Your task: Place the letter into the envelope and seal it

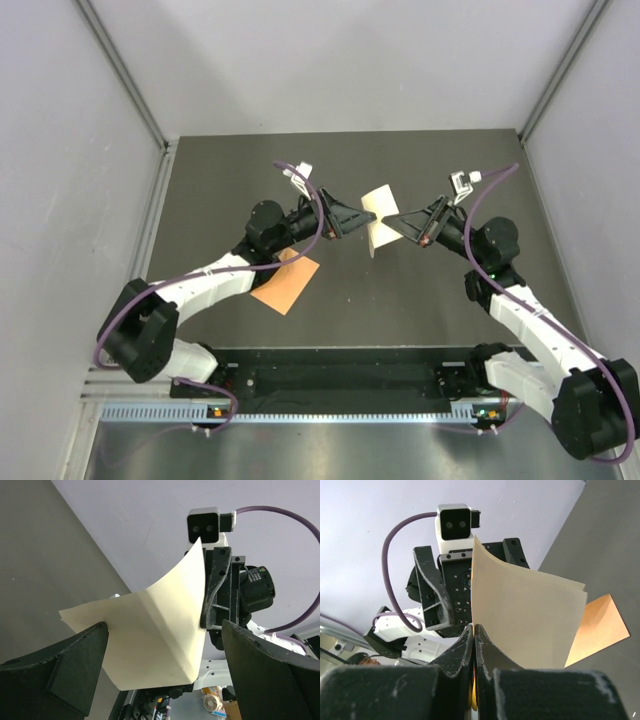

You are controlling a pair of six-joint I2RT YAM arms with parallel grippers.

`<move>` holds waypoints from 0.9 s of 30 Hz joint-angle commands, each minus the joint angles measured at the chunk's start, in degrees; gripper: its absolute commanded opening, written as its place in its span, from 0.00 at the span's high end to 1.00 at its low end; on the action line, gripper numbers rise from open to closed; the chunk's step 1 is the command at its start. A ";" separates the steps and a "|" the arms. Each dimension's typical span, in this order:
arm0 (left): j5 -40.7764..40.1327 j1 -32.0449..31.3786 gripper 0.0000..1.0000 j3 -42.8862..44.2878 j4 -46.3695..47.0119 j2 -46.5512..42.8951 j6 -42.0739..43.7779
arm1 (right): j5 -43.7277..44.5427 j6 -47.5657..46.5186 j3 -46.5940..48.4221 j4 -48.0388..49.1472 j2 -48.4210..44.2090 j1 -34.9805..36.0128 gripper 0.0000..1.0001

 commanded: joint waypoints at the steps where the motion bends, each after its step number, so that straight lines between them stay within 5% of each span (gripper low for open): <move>1: -2.19 -0.13 0.01 -0.78 -1.70 -3.58 2.94 | 1.09 0.20 1.95 3.79 -1.50 0.61 1.00; 27: 0.18 -0.21 0.01 -0.78 3.39 -3.23 -0.48 | 3.73 11.28 -1.04 24.26 10.19 4.65 1.00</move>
